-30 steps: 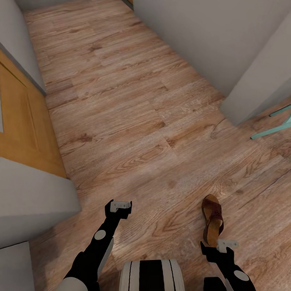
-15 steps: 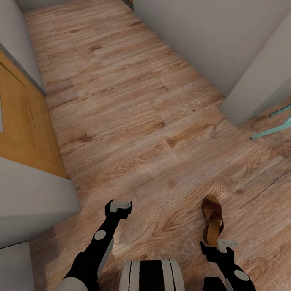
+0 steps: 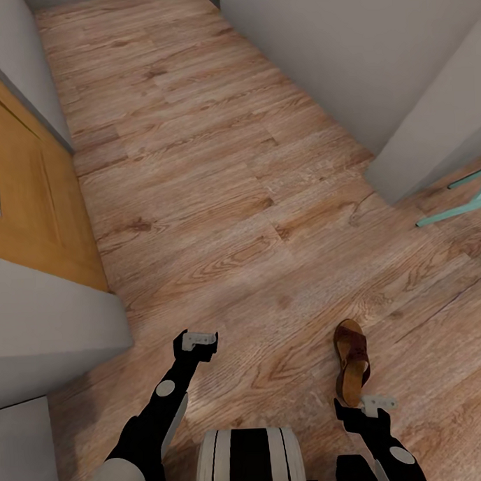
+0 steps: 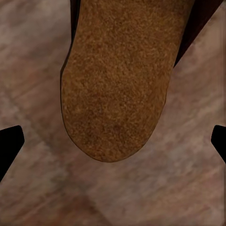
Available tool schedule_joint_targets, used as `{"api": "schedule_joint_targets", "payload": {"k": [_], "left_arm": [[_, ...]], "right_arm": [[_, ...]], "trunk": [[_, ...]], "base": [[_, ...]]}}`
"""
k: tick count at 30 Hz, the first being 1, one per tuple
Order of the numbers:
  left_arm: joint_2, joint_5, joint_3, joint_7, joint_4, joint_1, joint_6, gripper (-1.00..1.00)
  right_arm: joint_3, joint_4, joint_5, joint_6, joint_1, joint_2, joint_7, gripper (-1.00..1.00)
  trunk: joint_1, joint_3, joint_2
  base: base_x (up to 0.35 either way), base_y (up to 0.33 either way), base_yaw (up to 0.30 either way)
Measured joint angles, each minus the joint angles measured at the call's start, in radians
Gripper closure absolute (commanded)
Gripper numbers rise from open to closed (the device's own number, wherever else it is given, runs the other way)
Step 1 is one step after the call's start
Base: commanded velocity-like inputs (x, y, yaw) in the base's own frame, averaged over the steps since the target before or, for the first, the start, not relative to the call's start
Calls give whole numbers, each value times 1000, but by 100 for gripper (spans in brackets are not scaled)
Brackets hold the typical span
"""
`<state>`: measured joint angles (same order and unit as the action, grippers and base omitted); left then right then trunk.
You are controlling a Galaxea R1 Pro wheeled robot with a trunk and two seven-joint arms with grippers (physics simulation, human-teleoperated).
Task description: Pick up the two gym shoes and the two sandals from the corridor floor and place them onto the hallstand (shoe rack) in the corridor, making sure they are on the rack and not on the floor. Arrange them so the two gym shoes are next to each other and the two sandals are next to each other.
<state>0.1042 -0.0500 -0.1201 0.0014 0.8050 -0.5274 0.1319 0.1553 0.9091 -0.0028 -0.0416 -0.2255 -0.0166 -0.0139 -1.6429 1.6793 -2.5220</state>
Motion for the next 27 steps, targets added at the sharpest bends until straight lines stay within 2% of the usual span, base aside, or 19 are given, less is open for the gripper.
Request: {"api": "schedule_joint_targets", "payload": {"k": [3,9,11,27], "left_arm": [[0,0,0,0,1,0,0,-100],[0,0,0,0,0,0,0,-100],[0,0,0,0,0,0,0,-100],[0,0,0,0,-1,0,0,-100]], "right_arm": [[1,0,0,0,0,1,0,-100],[2,0,0,0,0,1,0,-100],[2,-1,0,0,0,1,0,-100],[2,1,0,0,0,1,0,-100]], "trunk": [[0,0,0],[-3,27,-1],[-3,30,-1],[-3,32,-1]], "base": [[0,0,0],[0,0,54],[0,0,75],[0,0,3]]}}
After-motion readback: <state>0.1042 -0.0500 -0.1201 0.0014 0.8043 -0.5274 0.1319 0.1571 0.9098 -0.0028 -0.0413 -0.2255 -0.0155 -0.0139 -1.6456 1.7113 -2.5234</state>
